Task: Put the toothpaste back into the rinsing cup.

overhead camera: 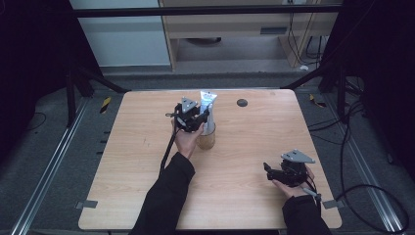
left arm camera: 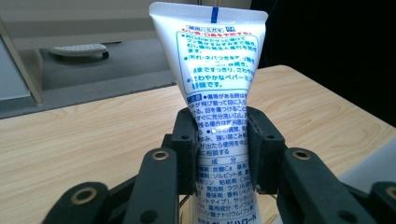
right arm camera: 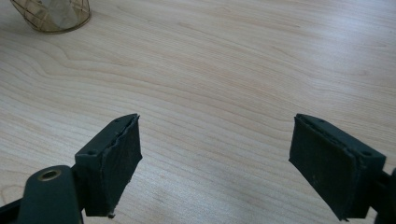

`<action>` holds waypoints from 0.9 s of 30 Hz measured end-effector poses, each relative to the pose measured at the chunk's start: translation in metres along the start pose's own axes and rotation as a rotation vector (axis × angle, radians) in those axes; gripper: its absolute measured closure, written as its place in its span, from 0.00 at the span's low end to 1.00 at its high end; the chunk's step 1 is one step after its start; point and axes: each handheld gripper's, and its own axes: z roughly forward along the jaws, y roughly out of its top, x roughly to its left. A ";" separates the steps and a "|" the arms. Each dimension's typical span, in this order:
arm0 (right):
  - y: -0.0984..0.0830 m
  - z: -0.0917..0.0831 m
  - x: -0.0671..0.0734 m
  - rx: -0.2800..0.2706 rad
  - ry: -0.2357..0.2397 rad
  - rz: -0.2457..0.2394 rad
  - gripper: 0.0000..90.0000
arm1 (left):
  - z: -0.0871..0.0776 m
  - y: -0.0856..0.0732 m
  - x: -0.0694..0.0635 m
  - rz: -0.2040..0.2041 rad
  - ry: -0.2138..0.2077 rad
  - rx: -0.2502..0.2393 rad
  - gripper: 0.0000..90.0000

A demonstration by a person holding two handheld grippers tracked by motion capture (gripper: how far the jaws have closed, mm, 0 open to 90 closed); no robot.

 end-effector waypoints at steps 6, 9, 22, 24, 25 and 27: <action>0.000 0.000 0.001 0.004 -0.002 0.001 0.18 | -0.002 -0.002 0.001 0.016 0.003 0.043 0.73; 0.000 0.000 0.001 0.002 -0.001 -0.001 0.18 | -0.004 -0.003 0.001 0.024 0.001 0.051 0.72; 0.001 0.000 0.002 0.004 0.000 -0.001 0.18 | -0.014 -0.013 0.001 0.072 -0.001 0.112 0.66; 0.001 0.001 0.002 0.003 -0.002 -0.011 0.18 | -0.015 -0.017 0.001 0.084 0.007 0.134 0.64; 0.001 0.001 0.002 0.004 -0.002 -0.011 0.18 | -0.015 -0.020 0.002 0.078 0.002 0.134 0.63; 0.001 0.000 0.002 0.003 -0.001 -0.010 0.18 | -0.023 -0.021 0.004 0.075 -0.001 0.085 0.68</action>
